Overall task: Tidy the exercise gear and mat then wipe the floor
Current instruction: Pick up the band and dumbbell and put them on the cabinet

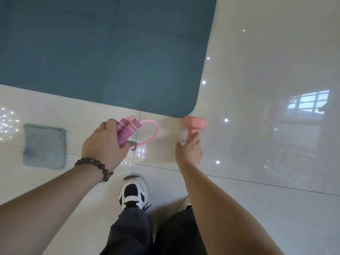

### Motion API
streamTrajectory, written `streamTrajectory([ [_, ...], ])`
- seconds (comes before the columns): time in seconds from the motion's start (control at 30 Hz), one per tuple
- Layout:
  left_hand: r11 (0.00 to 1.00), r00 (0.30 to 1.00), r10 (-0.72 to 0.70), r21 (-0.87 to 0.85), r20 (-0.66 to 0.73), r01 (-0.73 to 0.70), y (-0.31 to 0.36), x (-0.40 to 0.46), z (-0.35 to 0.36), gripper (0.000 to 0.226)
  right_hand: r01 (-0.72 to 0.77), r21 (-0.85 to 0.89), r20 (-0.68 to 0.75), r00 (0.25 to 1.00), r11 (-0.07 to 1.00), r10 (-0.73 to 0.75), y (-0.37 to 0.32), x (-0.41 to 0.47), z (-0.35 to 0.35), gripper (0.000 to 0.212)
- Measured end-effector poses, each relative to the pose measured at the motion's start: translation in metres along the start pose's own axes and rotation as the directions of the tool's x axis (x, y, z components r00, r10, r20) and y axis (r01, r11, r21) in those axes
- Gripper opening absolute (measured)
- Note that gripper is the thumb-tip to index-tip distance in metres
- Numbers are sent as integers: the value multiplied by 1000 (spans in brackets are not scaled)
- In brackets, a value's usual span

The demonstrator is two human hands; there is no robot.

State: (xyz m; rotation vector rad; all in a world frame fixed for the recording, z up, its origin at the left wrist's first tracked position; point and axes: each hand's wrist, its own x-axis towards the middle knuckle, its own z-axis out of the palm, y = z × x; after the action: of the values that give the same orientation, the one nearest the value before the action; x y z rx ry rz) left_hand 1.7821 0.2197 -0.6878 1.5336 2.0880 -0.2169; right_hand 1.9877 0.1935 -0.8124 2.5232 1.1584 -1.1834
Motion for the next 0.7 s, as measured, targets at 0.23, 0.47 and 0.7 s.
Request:
streamTrajectory([
  [0.23,1000,1000,13,-2,-10,-13,2,6,0,41,-83,-7,28,996,996,83,-3,12,-17,16],
  [0.47,999,998,31,-35,-52,-33,30,-10,-55,41,109,30,19,994,994,-109,-6,-38,-83,14],
  [0.7,992,990,68,-97,-121,-80,94,-61,-158,25,168,163,-40,986,972,-163,-26,-123,-218,14],
])
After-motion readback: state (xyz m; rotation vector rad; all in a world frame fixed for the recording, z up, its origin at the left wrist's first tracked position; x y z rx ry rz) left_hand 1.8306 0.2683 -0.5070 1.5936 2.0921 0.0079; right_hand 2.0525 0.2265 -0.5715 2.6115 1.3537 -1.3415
